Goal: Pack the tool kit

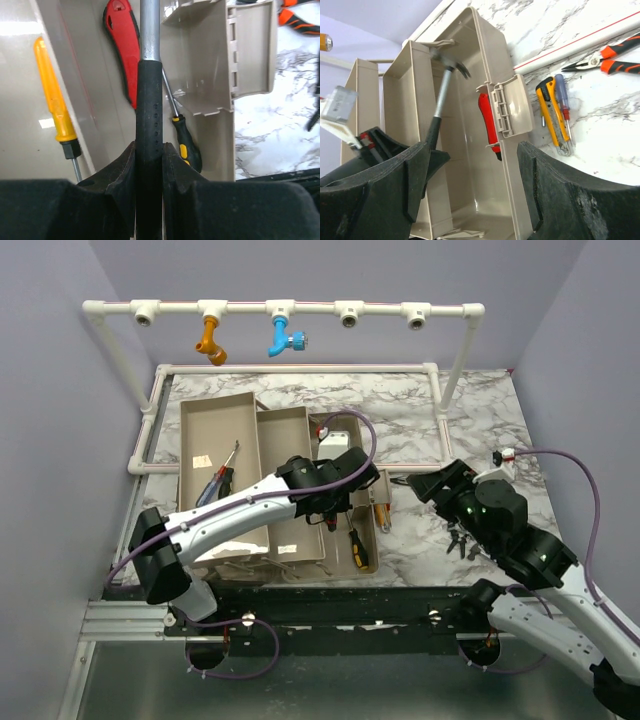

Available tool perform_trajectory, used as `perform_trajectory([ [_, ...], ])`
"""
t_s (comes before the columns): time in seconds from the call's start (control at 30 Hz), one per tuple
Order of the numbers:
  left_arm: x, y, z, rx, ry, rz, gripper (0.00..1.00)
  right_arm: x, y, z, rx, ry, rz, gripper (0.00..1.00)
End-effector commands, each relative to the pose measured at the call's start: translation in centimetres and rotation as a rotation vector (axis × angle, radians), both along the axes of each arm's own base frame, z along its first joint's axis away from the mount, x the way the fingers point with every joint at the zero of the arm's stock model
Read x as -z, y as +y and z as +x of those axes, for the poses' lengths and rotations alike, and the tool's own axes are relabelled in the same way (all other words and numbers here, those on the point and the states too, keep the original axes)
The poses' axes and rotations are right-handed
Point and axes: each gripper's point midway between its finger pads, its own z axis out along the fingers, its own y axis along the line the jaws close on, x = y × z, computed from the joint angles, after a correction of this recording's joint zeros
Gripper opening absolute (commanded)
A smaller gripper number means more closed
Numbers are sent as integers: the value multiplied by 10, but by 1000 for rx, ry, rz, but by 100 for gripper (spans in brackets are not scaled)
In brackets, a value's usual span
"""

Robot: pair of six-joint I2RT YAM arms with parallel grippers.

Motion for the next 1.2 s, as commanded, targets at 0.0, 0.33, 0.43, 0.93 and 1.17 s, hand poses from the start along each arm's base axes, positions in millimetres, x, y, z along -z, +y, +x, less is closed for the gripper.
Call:
perform_trajectory([
  [0.0, 20, -4, 7, -37, 10, 68, 0, 1, -22, -2, 83, -11, -24, 78],
  [0.33, 58, -19, 10, -46, 65, 102, 13, 64, -27, -1, 101, 197, -245, 79],
  [0.43, 51, -24, 12, -7, 44, 89, 91, 88, -26, -1, 90, 254, -306, 80],
  [0.93, -96, -35, -20, 410, -221, -269, 98, 166, -73, 23, 342, 511, -447, 75],
  [1.17, -140, 13, -55, 577, -390, -332, 98, 186, -127, 11, 574, 647, -441, 72],
])
